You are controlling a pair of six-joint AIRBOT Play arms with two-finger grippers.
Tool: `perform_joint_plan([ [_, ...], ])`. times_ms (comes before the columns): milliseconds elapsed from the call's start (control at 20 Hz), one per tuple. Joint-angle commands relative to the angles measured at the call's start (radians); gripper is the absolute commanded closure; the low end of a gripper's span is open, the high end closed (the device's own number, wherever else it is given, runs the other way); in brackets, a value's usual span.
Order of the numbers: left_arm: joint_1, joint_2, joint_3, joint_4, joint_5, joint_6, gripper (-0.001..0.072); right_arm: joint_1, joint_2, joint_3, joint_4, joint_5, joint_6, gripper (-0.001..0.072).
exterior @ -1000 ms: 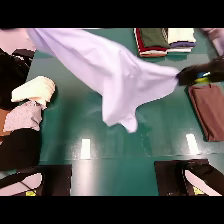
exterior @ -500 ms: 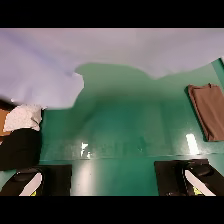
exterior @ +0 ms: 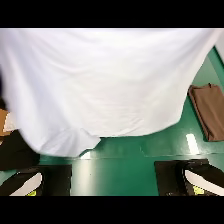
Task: Fold the shirts.
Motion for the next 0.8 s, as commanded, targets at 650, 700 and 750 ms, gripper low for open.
perform_joint_plan([
  [650, 0.028, -0.527, -0.119, -0.001, -0.023, 0.048, 0.0160, -0.171, -0.542, -0.052, 0.333, 0.013, -0.033, 0.0321],
  [700, 0.042, -0.505, -0.125, 0.003, -0.055, 0.050, 0.0200, -0.204, -0.512, -0.076, 0.334, 0.047, -0.059, 0.0326],
  [750, 0.059, -0.477, -0.152, 0.006, -0.071, 0.050, 0.0344, -0.237, -0.468, -0.131, 0.335, 0.067, -0.079, 0.0328],
])
